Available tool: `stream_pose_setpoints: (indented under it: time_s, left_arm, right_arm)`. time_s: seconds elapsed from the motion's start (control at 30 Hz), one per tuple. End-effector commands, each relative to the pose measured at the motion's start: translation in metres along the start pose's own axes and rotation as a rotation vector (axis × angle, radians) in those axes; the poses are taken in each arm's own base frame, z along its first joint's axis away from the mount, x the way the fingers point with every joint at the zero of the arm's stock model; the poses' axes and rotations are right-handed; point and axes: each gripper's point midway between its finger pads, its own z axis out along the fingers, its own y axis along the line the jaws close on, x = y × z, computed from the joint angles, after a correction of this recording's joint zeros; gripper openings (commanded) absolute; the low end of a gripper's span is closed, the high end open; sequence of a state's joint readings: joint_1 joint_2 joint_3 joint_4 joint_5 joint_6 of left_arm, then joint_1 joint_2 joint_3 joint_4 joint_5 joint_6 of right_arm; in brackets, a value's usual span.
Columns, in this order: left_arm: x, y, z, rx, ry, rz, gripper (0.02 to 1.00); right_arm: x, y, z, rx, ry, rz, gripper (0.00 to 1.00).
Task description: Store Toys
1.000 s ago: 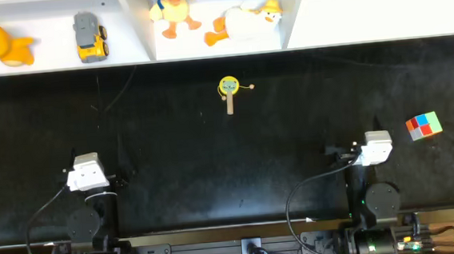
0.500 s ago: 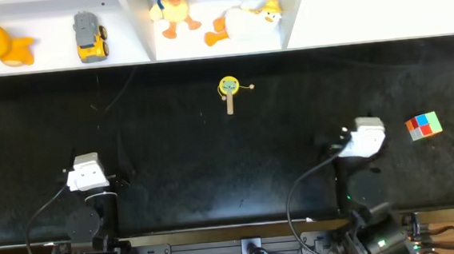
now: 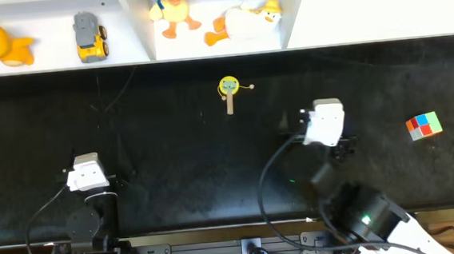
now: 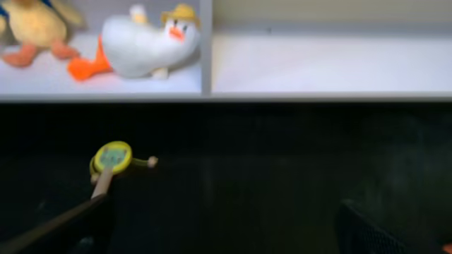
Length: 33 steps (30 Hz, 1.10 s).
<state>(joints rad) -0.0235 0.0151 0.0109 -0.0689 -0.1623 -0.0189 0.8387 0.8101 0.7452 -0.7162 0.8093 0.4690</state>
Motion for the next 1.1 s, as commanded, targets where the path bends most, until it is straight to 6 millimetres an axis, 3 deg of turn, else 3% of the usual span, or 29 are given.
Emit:
stream_pose_setpoints:
  time_s: [0.03, 0.83, 1.1]
  left_arm:
    - [-0.001, 0.003, -0.001, -0.016, -0.009, 0.02, 0.998]
    - [-0.001, 0.003, -0.001, -0.016, -0.009, 0.02, 0.998]
    - [-0.001, 0.003, -0.001, -0.016, -0.009, 0.02, 0.998]
  right_arm:
    - [-0.008, 0.013, -0.005, 0.017, 0.034, 0.186, 0.996]
    - [0.063, 0.093, 0.032, -0.029, 0.315, 0.254, 0.996]
    - [0.068, 0.107, 0.055, -0.004, 0.38, 0.24, 0.996]
